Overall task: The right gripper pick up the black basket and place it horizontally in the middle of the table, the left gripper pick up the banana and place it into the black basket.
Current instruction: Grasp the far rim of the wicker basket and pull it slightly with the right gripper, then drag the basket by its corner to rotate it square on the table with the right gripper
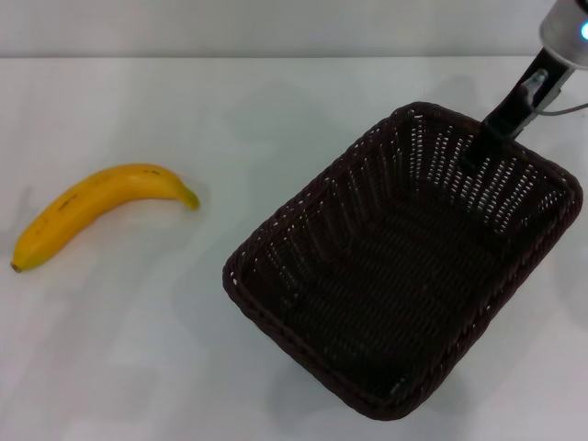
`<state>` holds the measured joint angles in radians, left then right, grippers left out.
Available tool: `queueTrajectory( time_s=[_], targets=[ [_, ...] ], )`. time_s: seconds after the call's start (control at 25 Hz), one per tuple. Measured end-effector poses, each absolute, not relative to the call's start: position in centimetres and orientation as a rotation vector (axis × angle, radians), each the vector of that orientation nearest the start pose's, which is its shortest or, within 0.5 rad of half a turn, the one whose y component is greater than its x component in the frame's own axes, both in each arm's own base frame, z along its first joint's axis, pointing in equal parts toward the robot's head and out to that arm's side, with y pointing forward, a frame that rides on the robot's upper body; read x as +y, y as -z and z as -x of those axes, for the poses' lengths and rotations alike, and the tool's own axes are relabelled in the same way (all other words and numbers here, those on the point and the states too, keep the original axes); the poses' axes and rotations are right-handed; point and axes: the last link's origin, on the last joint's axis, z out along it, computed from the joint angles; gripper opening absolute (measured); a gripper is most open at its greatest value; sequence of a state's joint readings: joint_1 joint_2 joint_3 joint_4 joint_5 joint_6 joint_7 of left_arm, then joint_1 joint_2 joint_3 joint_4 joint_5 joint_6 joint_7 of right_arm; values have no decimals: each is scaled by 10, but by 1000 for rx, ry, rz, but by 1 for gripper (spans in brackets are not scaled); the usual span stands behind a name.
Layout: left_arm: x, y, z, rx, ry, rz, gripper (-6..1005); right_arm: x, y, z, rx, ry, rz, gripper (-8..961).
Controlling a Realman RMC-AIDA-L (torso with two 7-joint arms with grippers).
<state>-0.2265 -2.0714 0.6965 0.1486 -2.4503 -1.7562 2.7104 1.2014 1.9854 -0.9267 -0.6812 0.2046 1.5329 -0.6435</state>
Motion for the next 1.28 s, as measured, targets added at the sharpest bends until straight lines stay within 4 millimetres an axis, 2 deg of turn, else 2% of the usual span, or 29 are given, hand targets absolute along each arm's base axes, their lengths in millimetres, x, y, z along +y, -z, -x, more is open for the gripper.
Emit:
queueTrajectory(
  time_s=[0.2, 0.4, 0.52, 0.64, 0.84, 1.04, 1.16, 1.28],
  targets=[
    [240, -77, 346, -248, 1023, 1342, 860, 446, -13, -133, 987, 790, 2477, 810],
    [239, -77, 346, -249, 1021, 1347, 860, 439, -4, -131, 957, 883, 2487, 705],
    [237, -76, 347, -249, 1018, 1350, 860, 437, -4, -129, 1005, 879, 2464, 642],
    [235, -77, 348, -248, 1016, 1347, 860, 439, -8, -130, 1079, 831, 2404, 579],
    [232, -77, 350, -253, 1009, 1343, 860, 441, -12, -129, 1164, 762, 2329, 332],
    [229, -80, 355, -260, 989, 1340, 860, 444, -23, -133, 1291, 710, 2234, 195],
    [231, -83, 357, -260, 972, 1351, 860, 440, -34, -141, 1428, 666, 2206, 184],
    [231, -83, 357, -252, 961, 1355, 860, 432, -50, -155, 1665, 517, 2188, 173]
  ],
)
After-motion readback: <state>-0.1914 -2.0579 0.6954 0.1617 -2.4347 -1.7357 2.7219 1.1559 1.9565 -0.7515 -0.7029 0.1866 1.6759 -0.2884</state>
